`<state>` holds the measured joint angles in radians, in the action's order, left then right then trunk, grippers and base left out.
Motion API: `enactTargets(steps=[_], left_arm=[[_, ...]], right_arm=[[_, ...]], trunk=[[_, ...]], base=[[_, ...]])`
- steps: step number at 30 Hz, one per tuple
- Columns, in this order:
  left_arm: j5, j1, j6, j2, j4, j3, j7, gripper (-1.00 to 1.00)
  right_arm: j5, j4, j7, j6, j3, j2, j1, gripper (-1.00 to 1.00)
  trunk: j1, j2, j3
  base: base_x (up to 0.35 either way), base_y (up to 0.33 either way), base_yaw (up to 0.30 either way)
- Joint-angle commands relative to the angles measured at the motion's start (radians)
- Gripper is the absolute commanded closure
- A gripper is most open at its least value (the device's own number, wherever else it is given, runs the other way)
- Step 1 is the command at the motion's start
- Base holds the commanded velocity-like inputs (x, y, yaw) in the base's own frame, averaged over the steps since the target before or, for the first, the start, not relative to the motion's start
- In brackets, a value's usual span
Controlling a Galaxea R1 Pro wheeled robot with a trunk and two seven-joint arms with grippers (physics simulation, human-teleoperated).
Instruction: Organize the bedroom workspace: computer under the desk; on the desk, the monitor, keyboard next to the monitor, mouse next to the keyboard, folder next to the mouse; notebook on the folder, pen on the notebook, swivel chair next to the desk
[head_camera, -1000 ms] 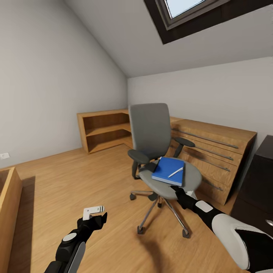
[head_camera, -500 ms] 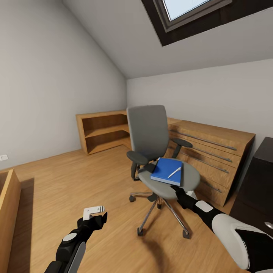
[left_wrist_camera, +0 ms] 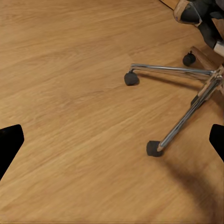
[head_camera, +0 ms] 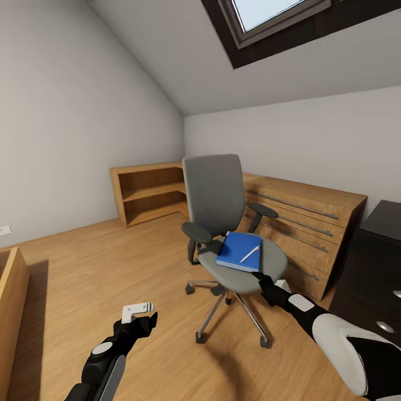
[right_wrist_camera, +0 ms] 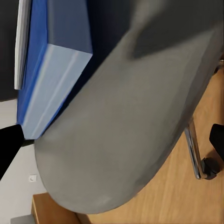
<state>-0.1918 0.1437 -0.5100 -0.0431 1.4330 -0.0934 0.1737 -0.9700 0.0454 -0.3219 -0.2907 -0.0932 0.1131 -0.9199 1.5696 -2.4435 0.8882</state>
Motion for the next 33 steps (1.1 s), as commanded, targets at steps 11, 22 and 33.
enactTargets(steps=[11, 22, 33], left_arm=[[-0.01, 0.001, -0.004, 0.001, 0.001, -0.001, 0.009, -1.0], [-0.011, 0.001, -0.004, 0.0, 0.001, -0.001, 0.009, -1.0], [-0.011, 0.001, -0.004, 0.0, 0.001, -0.001, 0.009, -1.0]], right_arm=[[-0.001, -0.002, -0.002, -0.001, -0.009, 0.024, 0.0, -1.0], [-0.002, -0.003, -0.002, -0.001, -0.01, 0.042, 0.0, -1.0], [-0.004, -0.004, -0.002, -0.001, -0.012, 0.066, 0.0, -1.0]], trunk=[[0.0, 0.0, 0.001], [0.0, 0.0, 0.001], [0.0, 0.0, 0.001]], base=[[-0.001, -0.002, 0.0], [0.0, 0.0, 0.0], [0.0, 0.0, 0.0]])
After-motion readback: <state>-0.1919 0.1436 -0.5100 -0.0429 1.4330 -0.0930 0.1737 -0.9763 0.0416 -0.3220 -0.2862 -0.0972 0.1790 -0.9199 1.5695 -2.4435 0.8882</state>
